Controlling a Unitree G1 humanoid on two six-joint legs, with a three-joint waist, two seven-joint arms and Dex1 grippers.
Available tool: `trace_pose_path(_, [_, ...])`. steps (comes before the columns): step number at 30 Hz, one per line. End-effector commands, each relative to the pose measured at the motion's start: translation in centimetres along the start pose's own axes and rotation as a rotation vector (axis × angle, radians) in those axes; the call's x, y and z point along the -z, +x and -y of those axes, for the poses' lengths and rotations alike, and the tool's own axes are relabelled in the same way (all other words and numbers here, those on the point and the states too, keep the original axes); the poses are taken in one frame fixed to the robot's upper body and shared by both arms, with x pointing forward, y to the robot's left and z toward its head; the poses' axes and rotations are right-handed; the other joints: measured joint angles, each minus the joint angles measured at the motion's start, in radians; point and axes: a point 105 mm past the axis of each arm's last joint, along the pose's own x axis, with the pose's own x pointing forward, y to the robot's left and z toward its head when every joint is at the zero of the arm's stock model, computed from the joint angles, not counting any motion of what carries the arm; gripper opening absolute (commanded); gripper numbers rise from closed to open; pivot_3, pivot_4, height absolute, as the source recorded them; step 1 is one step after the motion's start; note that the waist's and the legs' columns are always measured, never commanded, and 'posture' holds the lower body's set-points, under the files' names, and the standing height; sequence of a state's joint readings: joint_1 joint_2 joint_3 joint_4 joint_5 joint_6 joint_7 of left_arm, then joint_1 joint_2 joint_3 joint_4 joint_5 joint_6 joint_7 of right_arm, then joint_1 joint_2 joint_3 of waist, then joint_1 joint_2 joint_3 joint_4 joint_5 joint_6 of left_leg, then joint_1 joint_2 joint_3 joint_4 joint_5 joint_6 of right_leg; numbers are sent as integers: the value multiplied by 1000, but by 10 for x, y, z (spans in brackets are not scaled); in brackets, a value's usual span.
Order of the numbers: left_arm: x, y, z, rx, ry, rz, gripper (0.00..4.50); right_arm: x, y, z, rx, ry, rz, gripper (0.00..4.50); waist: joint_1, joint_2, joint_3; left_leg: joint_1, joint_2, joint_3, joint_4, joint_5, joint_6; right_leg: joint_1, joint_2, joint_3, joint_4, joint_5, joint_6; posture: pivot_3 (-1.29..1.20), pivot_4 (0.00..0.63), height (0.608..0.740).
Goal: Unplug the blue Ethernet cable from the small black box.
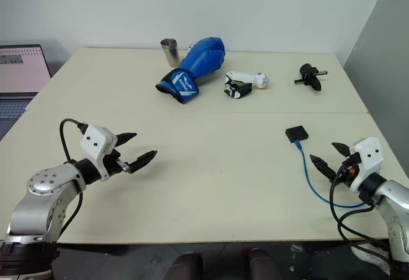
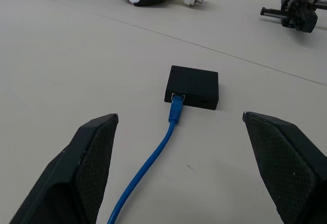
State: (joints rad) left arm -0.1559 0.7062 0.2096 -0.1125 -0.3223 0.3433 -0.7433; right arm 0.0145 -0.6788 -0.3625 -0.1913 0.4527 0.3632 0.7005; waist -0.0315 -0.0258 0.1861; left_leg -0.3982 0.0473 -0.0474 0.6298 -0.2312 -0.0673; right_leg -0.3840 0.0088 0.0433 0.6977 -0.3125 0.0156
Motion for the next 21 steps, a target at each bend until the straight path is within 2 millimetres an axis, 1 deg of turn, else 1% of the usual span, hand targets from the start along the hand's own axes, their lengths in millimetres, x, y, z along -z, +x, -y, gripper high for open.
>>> trace_pose_path(1, [-17, -3, 0, 5, 29, 58, 4431, -9, -4, 5, 10, -20, 23, 4143, 0, 0, 0, 0, 0, 0, 0, 0, 0, 0, 0, 0, 0, 0, 0, 0, 150, 740])
trace_pose_path(13, [-16, -1, 6, 23, 18, 41, 4431, -10, -3, 1, 1, -30, 20, 4143, 0, 0, 0, 0, 0, 0, 0, 0, 0, 0, 0, 0, 0, 0, 0, 0, 150, 740])
trace_pose_path(21, [-20, 1, 11, 65, 16, 57, 4431, -11, -5, 1, 13, -37, 18, 4143, 0, 0, 0, 0, 0, 0, 0, 0, 0, 0, 0, 0, 0, 0, 0, 0, 150, 740])
